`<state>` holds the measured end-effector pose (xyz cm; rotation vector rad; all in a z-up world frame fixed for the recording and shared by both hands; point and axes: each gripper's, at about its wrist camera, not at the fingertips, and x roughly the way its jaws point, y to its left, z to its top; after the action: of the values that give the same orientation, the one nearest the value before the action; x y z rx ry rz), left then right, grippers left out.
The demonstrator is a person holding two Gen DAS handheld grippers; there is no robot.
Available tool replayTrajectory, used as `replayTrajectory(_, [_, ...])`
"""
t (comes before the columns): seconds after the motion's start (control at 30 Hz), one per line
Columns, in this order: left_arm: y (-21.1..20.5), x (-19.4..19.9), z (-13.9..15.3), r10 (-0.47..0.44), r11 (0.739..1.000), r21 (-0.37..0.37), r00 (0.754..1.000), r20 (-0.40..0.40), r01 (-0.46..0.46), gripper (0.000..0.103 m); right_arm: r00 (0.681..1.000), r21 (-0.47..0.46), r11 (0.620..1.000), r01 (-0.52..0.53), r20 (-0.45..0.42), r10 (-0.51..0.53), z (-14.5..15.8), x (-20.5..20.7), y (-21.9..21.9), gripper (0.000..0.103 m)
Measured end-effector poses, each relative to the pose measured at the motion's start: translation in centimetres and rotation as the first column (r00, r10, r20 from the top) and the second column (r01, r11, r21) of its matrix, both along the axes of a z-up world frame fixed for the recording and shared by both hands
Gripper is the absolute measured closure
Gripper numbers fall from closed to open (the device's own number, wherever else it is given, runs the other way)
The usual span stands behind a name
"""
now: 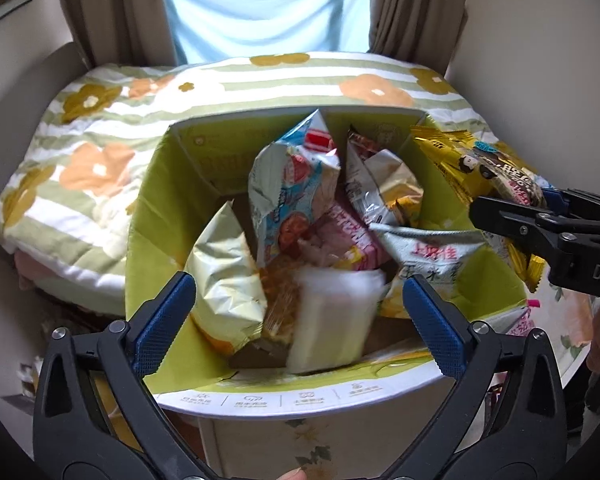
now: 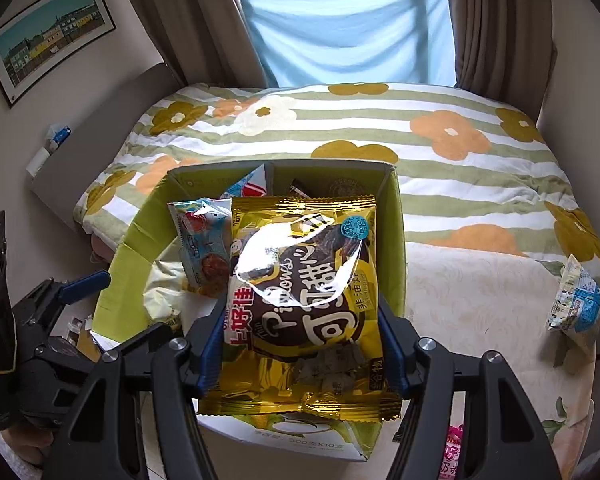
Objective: Organize snacks
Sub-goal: 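Lower the white packet into the box with the left tool while the right drops the gold bag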
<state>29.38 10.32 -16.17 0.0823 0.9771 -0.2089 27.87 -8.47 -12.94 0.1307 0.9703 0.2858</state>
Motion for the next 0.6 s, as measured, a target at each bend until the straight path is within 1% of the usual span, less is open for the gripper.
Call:
replayTrajectory(0.17, [2.2,-0.2,-1.1,0.050,0.996,-0.075,0.997,-0.059,-0.055,0.000,0.999,0.003,0.999,-0.047,-0.027,0.047,-0.5,0.1,1.4,0.043])
replayTrajectory(0.23, [3.1,-0.3,-1.2,0.065,0.993,-0.090,0.996,-0.067,-0.071,0.000,0.998,0.017,0.998,-0.061,-0.027,0.061,-0.5,0.4,2.0,0.042])
replayTrajectory(0.3, [3.5,-0.4,-1.0,0.081,0.992,-0.088,0.994,-0.069,-0.086,0.000,0.998,0.013,0.998,-0.066,-0.016,0.066,-0.5,0.5,2.7,0.041])
replayTrajectory(0.33, [3.8,-0.5,-1.0,0.095,0.991,-0.082,0.993,-0.076,-0.101,0.000,0.998,0.006,0.998,-0.060,-0.007,0.060,-0.5,0.5,3.0,0.037])
replayTrajectory(0.37, [3.9,-0.5,-0.9,0.100,0.991,-0.085,0.992,-0.082,-0.107,0.000,0.999,0.007,0.999,-0.052,0.009,0.052,-0.3,0.4,3.1,0.025])
replayTrajectory(0.4, [4.1,-0.6,-0.8,0.099,0.990,-0.096,0.992,-0.084,-0.107,0.000,0.999,0.013,0.999,-0.043,0.028,0.043,-0.1,0.3,3.2,0.017])
replayTrajectory(0.43, [4.3,-0.8,-0.7,0.099,0.988,-0.107,0.992,-0.082,-0.108,0.000,0.998,0.023,0.999,-0.040,0.049,0.039,0.1,0.1,3.2,0.006])
replayTrajectory(0.5, [4.3,-1.0,-0.5,0.095,0.989,-0.110,0.992,-0.080,-0.103,0.000,0.996,0.027,0.999,-0.039,0.083,0.036,0.6,-0.2,3.2,0.004])
replayTrajectory(0.6, [4.3,-1.3,-0.4,0.086,0.989,-0.117,0.993,-0.079,-0.094,0.000,0.995,0.018,0.999,-0.036,0.096,0.035,0.9,-0.6,3.0,0.004])
